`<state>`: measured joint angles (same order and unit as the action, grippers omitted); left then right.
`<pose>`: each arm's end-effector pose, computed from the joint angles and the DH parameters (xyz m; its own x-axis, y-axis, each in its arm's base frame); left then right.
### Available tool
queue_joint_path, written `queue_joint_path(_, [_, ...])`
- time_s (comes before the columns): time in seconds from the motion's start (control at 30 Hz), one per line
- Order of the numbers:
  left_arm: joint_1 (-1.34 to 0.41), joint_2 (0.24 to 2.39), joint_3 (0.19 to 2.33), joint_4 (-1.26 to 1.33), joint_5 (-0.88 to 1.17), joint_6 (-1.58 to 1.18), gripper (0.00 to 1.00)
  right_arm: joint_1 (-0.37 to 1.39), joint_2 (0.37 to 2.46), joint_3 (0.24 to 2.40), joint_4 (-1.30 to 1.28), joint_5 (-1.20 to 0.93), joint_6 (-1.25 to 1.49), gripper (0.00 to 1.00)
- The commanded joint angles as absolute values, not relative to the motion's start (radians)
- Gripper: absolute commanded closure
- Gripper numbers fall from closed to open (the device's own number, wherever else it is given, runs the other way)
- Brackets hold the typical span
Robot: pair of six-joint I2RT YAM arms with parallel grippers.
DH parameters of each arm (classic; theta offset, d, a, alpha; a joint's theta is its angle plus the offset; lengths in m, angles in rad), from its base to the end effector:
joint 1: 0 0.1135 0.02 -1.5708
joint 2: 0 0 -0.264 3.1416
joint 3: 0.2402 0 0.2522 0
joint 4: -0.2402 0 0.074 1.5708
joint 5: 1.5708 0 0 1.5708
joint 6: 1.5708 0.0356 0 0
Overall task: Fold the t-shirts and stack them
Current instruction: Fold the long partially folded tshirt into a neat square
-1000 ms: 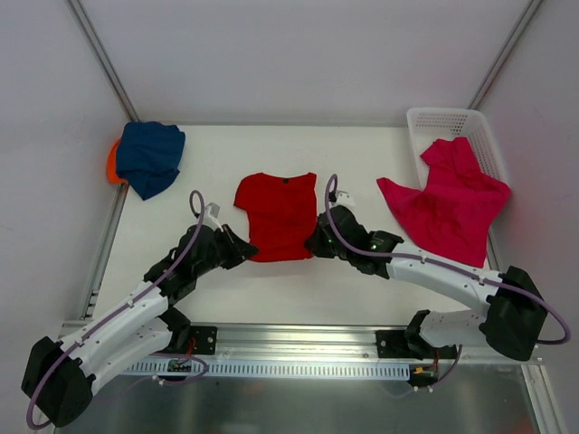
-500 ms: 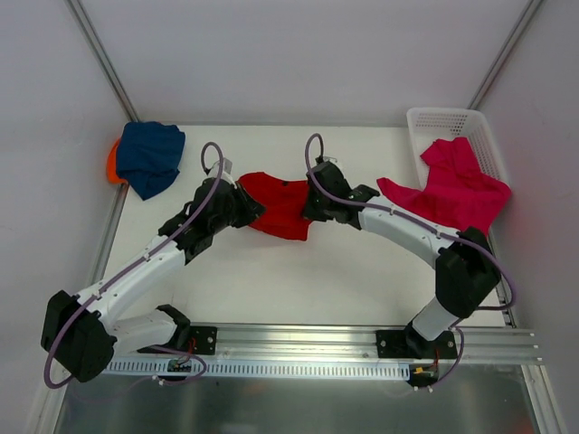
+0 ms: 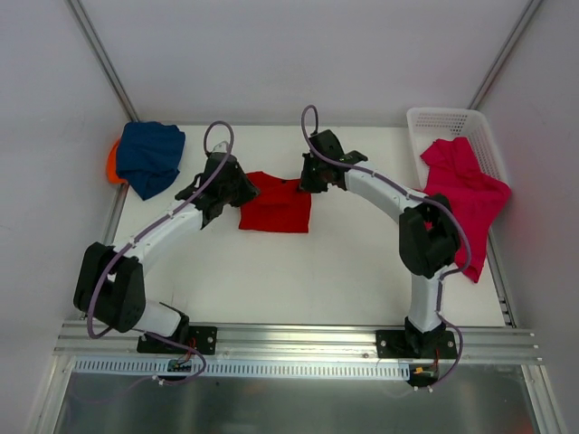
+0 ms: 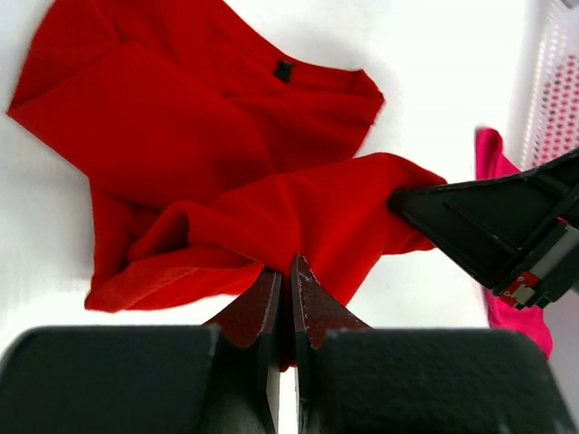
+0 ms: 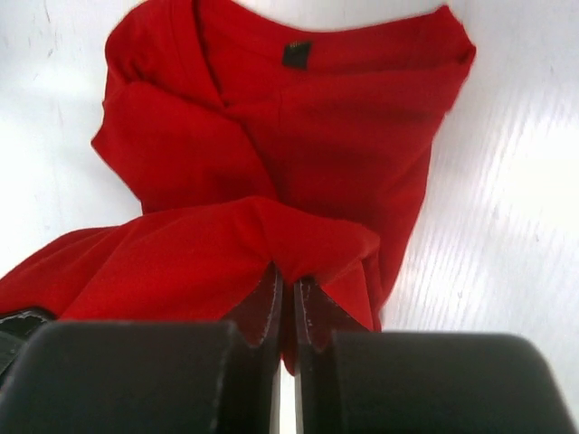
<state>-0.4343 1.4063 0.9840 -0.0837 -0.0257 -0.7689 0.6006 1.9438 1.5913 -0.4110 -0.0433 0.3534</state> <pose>0.2913 -0.1341 0.2751 -0.5943 -0.4906 -0.6373 -0.0181 0.8004 -0.5993 0.3671 0.2533 0.2553 -0.7395 -0.0875 -0.6674 -0.3565 0.8920 0.2781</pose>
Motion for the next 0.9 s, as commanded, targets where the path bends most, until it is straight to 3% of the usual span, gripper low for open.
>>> queue_joint_path(0.0, [-0.400, 1.483, 1.048, -0.035, -0.003, -0.753, 1.00, 0.559, 2.015, 1.706, -0.436, -0.127, 0.325, 0.99])
queue_joint_path(0.3, [-0.324, 1.702, 1.153, 0.034, 0.098, -0.759, 1.00, 0.482, 2.212, 1.916, -0.453, -0.179, 0.322, 0.96])
queue_joint_path(0.4, [-0.305, 1.767, 1.178, 0.070, 0.130, -0.761, 1.00, 0.462, 2.255, 1.957, -0.454, -0.172, 0.325, 0.53])
queue_joint_path(0.43, [-0.302, 1.784, 1.186, 0.092, 0.136, -0.765, 1.00, 0.457, 2.261, 1.960, -0.453, -0.163, 0.324, 0.17])
queue_joint_path(0.47, [-0.299, 1.810, 1.189, 0.103, 0.144, -0.767, 1.00, 0.453, 2.266, 1.968, -0.451, -0.140, 0.321, 0.01])
queue_joint_path(0.8, [-0.276, 1.894, 1.201, 0.186, 0.170, -0.770, 1.00, 0.440, 2.223, 1.881, -0.390, -0.060, 0.295, 0.01])
queue_joint_path(0.87, [-0.264, 1.901, 1.215, 0.190, 0.170, -0.756, 0.86, 0.442, 2.156, 1.784, -0.347, -0.039, 0.299, 0.01])
